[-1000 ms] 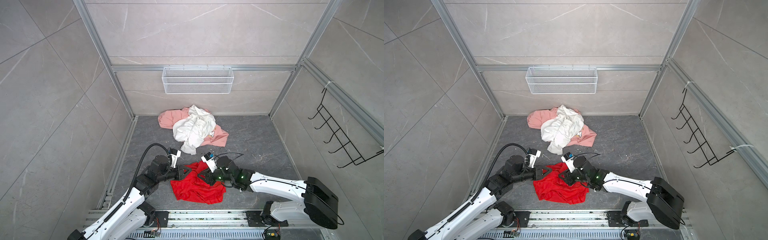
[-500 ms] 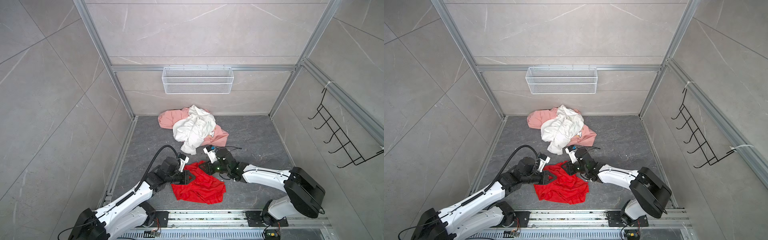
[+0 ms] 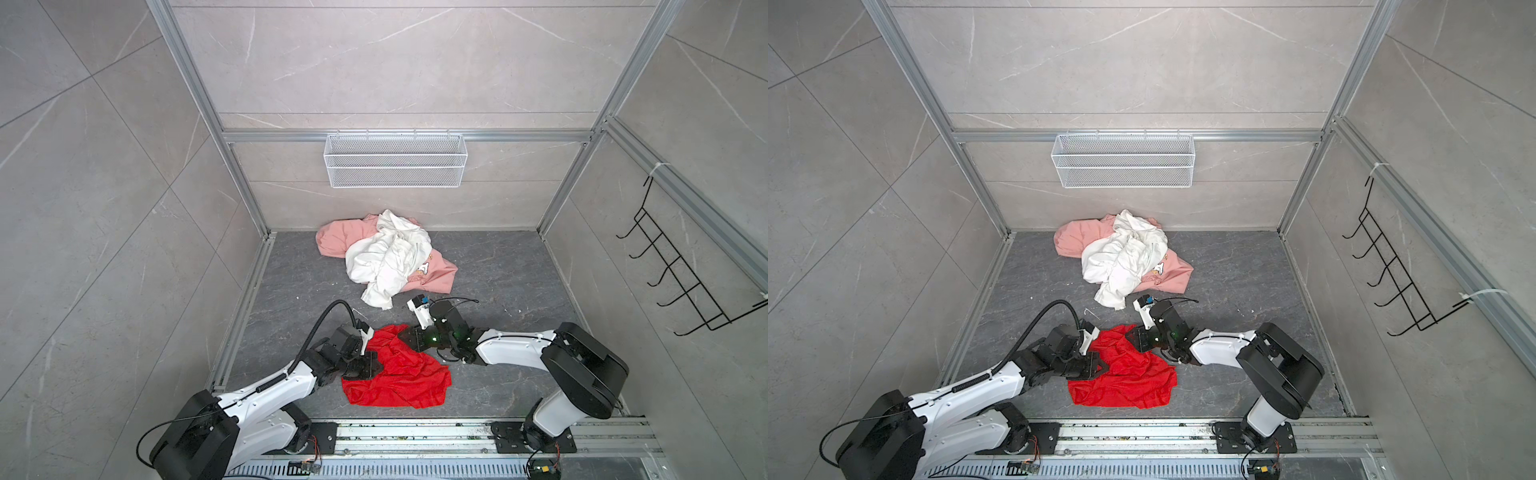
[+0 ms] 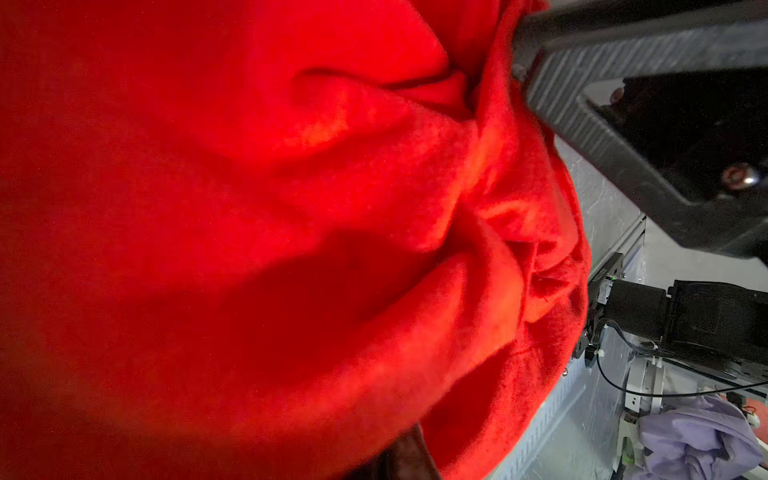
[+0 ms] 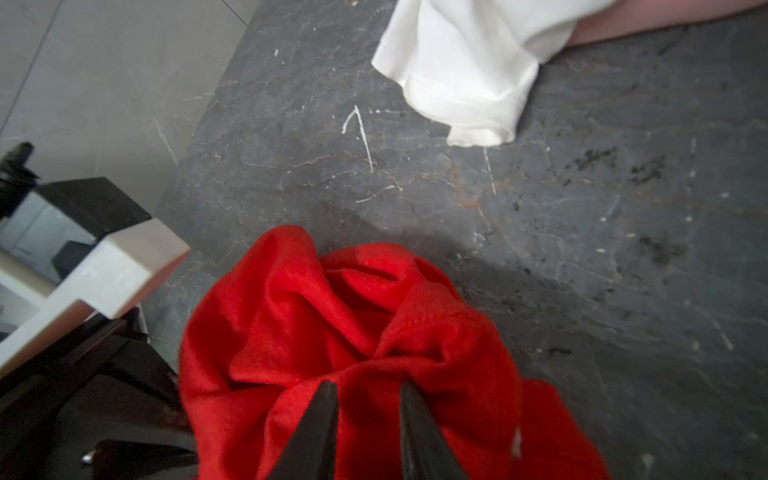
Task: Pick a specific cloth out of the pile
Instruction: 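Lower the red cloth onto the floor with both grippers, then open both grippers and release the red cloth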
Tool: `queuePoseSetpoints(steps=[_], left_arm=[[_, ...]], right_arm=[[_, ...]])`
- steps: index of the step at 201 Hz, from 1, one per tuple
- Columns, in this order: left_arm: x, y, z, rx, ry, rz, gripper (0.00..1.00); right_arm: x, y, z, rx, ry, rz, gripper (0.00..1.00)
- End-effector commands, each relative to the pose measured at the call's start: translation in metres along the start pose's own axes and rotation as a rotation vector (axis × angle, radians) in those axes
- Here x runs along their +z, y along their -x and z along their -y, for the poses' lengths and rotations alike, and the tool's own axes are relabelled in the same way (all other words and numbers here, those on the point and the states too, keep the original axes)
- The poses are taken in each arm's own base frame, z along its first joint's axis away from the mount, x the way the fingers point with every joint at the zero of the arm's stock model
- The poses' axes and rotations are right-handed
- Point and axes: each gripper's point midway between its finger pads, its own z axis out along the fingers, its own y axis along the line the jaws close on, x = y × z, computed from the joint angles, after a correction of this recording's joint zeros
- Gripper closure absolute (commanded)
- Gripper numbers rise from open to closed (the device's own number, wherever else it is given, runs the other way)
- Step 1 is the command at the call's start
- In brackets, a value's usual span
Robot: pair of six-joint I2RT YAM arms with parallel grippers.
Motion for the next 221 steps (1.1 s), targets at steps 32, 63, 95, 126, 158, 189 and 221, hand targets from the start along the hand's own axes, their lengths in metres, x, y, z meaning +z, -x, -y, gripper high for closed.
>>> queuePoseSetpoints(steps=[32, 63, 95, 126, 158, 189, 221], left_arm=[[0.01, -0.008, -0.021, -0.052, 0.056, -0.001, 1.0], [0.01, -0.011, -0.023, -0.054, 0.057, -0.005, 1.0], [0.005, -0.008, -0.021, -0.052, 0.057, 0.013, 1.0], [-0.012, 0.006, -0.005, -0.018, 0.058, 0.053, 0.98], [-0.04, 0.027, 0.014, 0.027, 0.065, 0.128, 0.89], [-0.069, 0.05, 0.028, 0.087, 0.111, 0.212, 0.74], [-0.102, 0.075, 0.026, 0.154, 0.249, 0.301, 0.38]], right_arm=[[0.006, -0.031, 0.036, 0.079, -0.073, -0.021, 0.71], [0.005, -0.029, 0.033, 0.081, -0.06, -0.008, 0.71], [-0.004, -0.014, 0.02, 0.066, -0.034, 0.027, 0.71], [-0.028, 0.017, -0.002, 0.031, -0.012, 0.097, 0.7], [-0.065, 0.05, -0.014, -0.034, -0.068, 0.198, 0.7], [-0.103, 0.077, -0.013, -0.092, -0.171, 0.287, 0.7], [-0.145, 0.097, 0.008, -0.152, -0.371, 0.395, 0.64]])
